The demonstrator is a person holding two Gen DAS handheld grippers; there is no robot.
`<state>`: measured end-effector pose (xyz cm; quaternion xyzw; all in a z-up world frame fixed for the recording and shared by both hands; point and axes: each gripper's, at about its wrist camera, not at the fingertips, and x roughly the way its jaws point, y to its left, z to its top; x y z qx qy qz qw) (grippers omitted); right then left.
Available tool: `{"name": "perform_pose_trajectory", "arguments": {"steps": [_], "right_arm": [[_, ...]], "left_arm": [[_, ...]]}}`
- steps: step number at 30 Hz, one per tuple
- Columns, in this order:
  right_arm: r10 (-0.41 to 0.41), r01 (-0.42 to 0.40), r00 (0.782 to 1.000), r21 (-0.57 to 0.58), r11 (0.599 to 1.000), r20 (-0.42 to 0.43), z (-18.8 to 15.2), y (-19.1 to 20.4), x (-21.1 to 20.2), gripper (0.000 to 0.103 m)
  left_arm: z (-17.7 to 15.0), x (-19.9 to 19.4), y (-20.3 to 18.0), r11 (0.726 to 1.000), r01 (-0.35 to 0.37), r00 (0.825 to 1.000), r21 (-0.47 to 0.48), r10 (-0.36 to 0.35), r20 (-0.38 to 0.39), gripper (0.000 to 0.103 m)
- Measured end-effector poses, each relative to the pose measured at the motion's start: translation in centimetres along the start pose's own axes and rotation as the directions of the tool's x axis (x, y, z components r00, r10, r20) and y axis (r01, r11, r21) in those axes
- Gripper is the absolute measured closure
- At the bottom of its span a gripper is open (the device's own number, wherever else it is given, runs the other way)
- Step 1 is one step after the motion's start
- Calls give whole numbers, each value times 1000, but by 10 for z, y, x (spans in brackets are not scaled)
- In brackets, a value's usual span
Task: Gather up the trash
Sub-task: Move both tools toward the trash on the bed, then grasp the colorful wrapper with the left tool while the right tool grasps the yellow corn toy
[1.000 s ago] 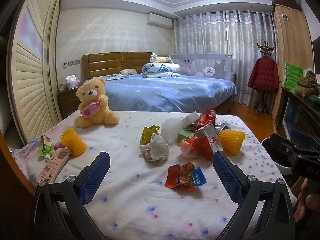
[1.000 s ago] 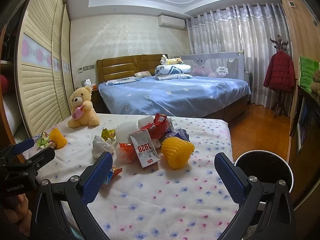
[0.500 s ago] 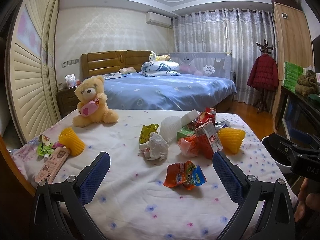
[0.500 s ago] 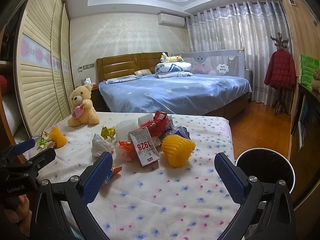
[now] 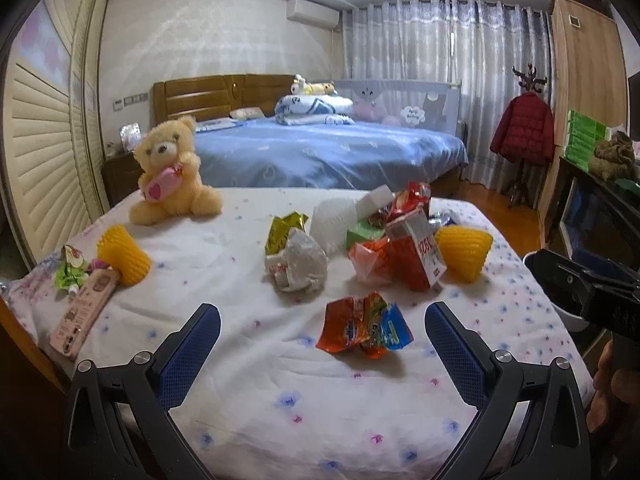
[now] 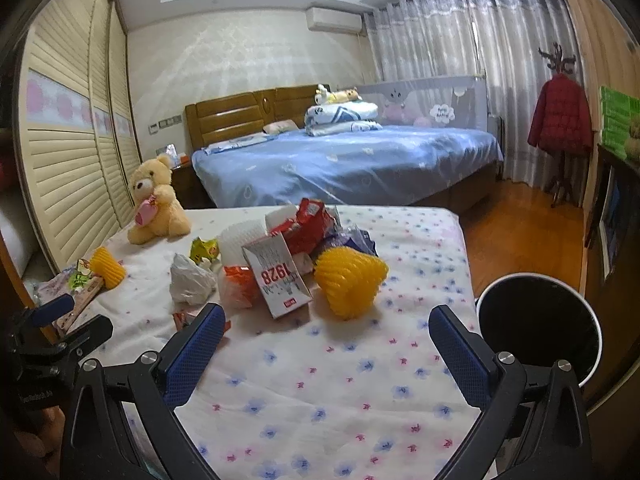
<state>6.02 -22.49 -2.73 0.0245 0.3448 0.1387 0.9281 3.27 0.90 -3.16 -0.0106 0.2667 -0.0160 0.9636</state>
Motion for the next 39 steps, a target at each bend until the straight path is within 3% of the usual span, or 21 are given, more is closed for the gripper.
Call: {"name": "perform_pose_trajectory", "arguments": {"steps": [13,15,19,24,27,29,31,32,35,39], "right_arm": [[29,-25,998,73,997,-60,1,-26,50,2],[36,-29,996,81,996,-78,2,-31,59,3],[16,-9,993,65,998,-114,10,-39,77,8],[20,-8,987,81,997,-157,18,-46,102,24],[36,-19,983,96,995,-178,20,-47,115,27],[47,-27,979,102,994,-197,20,-46,122,36],[65,-41,975,114,993,-212,19,-46,127,45],[81,-56,974,121,991,-213,18,-46,129,57],[76,-57,975,99,993,-209,18,-42,127,76],[84,-68,976,87,994,-199,16,-39,117,81]], "left_arm": [[4,51,-8,1000,12,993,15,-10,-119,5],[5,58,-9,1000,14,992,22,-11,-128,8],[5,73,-14,999,31,986,36,-25,-163,24],[6,86,-18,997,55,980,45,-45,-191,36],[8,92,-20,995,91,973,34,-81,-215,47],[7,97,-20,993,113,965,33,-102,-240,68],[5,101,-20,992,123,960,37,-109,-258,78],[5,102,-19,992,124,959,35,-110,-261,84],[6,104,-19,992,122,961,41,-108,-255,92],[11,102,-23,989,139,963,49,-124,-237,95]]}}
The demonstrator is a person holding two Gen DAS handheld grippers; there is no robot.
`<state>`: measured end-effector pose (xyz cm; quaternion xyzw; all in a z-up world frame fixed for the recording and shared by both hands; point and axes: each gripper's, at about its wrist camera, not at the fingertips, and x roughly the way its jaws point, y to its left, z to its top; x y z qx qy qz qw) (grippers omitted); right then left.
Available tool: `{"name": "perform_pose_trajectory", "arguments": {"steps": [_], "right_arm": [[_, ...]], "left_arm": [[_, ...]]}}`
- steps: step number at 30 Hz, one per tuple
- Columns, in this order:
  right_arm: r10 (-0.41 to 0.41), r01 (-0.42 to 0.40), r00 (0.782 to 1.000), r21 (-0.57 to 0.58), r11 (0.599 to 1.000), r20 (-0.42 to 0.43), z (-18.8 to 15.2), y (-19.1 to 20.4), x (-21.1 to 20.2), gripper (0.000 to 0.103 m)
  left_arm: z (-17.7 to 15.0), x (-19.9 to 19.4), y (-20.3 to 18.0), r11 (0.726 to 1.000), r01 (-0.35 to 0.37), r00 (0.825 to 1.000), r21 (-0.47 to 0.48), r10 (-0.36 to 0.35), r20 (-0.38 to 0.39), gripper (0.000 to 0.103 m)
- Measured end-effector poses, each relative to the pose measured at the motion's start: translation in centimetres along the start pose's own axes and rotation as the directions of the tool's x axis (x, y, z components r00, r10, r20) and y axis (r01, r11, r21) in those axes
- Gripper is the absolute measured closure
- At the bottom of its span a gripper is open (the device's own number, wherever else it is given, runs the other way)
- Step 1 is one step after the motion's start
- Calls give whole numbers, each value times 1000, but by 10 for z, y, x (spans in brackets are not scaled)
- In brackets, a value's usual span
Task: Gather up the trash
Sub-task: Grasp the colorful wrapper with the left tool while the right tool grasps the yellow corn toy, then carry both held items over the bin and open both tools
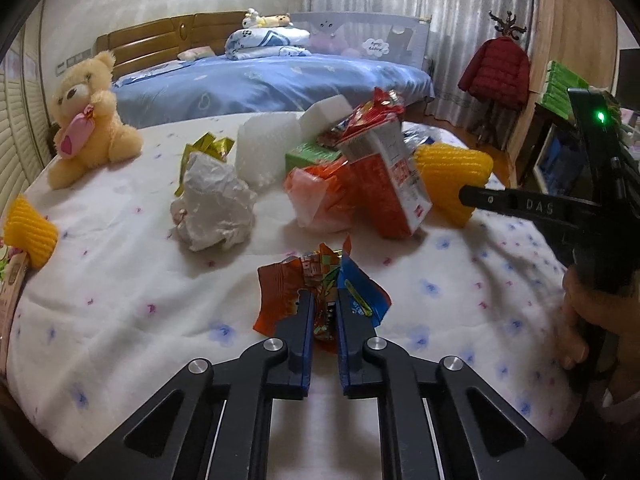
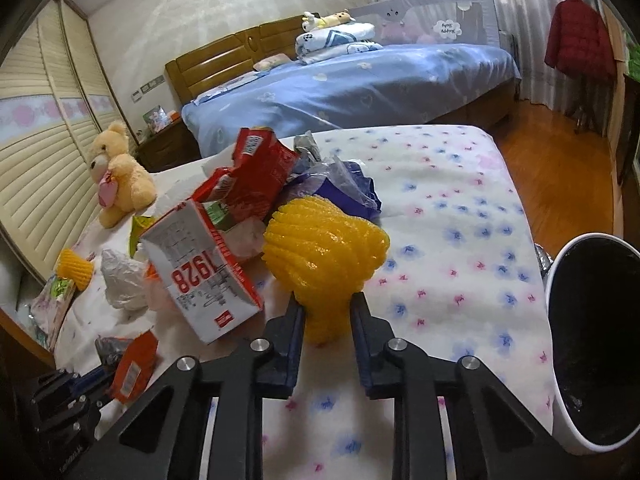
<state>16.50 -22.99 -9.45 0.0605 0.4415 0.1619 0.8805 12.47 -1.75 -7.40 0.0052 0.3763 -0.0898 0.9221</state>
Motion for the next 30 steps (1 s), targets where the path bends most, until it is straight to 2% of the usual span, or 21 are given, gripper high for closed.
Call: {"name": "perform_pose_trajectory", "arguments": {"steps": [19,30], "right_arm": [[-39,34,998,92,995,55,-24,-48,-72,82],[-135,121,988,167,979,73,-40,-98,-109,82]], "left_arm": [[19,-2,-50,990,123,992,75,-124,8,96],[35,11,-102,969,187,982,162,-190,6,96]]}}
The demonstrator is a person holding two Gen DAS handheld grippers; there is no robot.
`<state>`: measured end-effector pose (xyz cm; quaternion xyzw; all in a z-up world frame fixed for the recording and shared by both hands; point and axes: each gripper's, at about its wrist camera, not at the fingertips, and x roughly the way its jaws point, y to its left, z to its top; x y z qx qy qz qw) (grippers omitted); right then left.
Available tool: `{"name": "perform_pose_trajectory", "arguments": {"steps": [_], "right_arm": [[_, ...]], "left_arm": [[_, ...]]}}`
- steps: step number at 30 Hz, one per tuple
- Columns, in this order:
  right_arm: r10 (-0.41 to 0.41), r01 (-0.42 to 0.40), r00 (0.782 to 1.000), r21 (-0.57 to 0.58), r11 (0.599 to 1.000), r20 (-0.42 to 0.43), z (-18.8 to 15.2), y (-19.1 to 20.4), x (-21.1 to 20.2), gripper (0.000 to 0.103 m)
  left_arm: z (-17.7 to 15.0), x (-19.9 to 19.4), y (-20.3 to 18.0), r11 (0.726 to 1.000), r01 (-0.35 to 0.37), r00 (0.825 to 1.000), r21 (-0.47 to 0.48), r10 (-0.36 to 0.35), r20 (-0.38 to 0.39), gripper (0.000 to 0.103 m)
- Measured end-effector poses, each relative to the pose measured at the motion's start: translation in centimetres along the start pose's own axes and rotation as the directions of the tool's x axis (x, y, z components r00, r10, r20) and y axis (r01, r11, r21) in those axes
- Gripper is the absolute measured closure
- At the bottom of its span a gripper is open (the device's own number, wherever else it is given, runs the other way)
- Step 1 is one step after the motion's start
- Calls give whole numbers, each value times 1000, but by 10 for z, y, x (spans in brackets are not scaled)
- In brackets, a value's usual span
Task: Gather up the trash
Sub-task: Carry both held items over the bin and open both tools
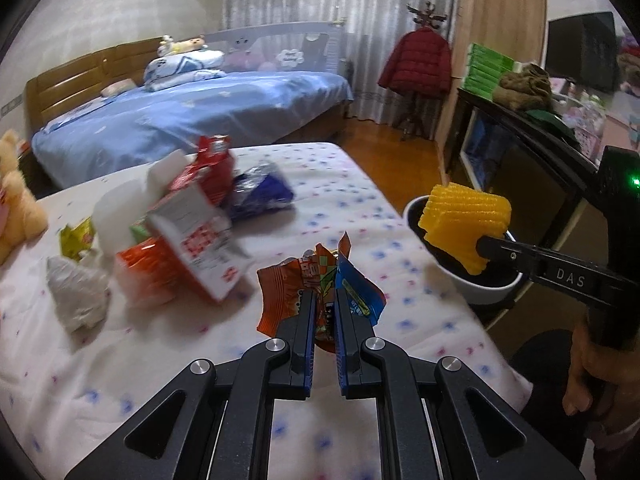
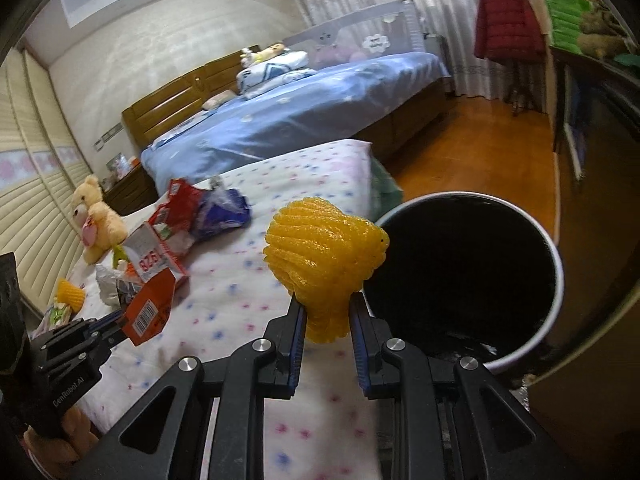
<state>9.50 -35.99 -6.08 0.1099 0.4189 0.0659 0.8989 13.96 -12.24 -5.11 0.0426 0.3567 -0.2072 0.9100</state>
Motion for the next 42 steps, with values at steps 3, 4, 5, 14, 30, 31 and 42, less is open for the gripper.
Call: {"name": "perform_pose_trajectory", "arguments": {"steps": [3,4,5,14,30,31,42], "right_arm": [[-17,17,1000,21,1000,5,-1,-13,-6,82],[-24,24,1000,25,999,5,-1,-17,-8,82],[-33,33,999,31,999,6,-1,-21,-9,82],[-88,87,996,81,993,6,-3,-56,-17,81],[-142,146,989,149,978,-36,4,-104,-13,81],[-143,148,989,147,978,-39,5,-105,-12,81],[-157,168,984,158,973,-80,10,-120,1,79]], "left_arm": [[5,9,-10,1000,19,1000,15,-19,-7,96],[7,14,-14,999,26,1000,23,-26,-10,96],[9,16,-16,999,28,1000,27,-28,-11,96],[25,48,-45,996,75,997,52,-73,-34,96],[56,93,-90,985,135,990,105,-128,-65,96],[59,98,-93,984,139,989,108,-132,-71,95],[70,134,-105,983,155,983,96,-143,-115,95]]}}
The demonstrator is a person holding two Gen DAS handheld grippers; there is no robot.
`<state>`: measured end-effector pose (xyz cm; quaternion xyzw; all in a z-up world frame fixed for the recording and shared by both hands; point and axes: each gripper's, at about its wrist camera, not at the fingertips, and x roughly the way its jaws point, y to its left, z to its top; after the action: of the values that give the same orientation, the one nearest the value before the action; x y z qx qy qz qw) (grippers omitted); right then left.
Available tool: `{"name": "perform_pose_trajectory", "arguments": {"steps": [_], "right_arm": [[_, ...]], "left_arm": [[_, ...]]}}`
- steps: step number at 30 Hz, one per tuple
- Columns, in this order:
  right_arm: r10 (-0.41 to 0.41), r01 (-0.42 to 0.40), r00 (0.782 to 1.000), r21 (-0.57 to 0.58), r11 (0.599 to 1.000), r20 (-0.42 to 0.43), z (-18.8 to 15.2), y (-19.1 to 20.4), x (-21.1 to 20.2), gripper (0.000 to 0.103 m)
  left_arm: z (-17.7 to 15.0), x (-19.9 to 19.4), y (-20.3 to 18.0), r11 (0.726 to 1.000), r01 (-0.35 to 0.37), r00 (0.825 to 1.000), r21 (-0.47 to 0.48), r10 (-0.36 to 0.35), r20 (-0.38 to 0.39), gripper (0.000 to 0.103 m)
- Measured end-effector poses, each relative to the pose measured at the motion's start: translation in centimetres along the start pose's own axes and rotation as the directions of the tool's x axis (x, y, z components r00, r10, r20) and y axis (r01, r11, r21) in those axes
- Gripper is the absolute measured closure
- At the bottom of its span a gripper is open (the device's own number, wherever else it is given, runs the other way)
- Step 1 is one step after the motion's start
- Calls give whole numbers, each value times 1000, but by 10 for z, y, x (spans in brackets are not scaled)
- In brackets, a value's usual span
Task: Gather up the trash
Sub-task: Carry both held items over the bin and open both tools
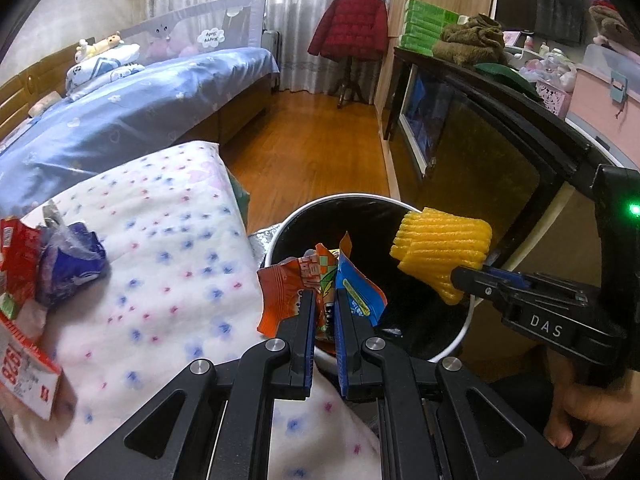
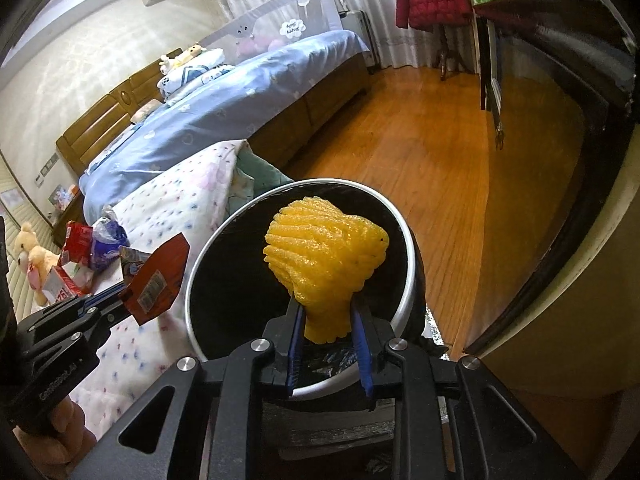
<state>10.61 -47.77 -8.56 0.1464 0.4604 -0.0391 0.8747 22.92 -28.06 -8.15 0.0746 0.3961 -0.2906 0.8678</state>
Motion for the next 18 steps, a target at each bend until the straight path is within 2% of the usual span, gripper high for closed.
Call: {"name": "perform_pose_trajectory", "arguments": {"steps": [6,9,12,14,18], "right_arm": [[-2,2,1000,2,1000,-7,7,-4,4,77],[0,0,1000,8,1000,-5,10,-4,5,75],[0,0,1000,18,1000,-4,13,-6,6,66],[4,-4,1000,27,1000,-3,15,-7,5,63],[15,-15,1000,34,999,1,13,-5,3,52]], "left_arm": [[10,14,1,1000,24,999,-11,-24,-24,94],[14,21,1,1000,24,999,-11,-24,-36,87],[15,22,2,1000,23,999,-10,-24,-31,73],[14,20,2,1000,15,1000,-11,-15,-24,56],[4,7,7,1000,0,1000,-32,0,-2,53]]}}
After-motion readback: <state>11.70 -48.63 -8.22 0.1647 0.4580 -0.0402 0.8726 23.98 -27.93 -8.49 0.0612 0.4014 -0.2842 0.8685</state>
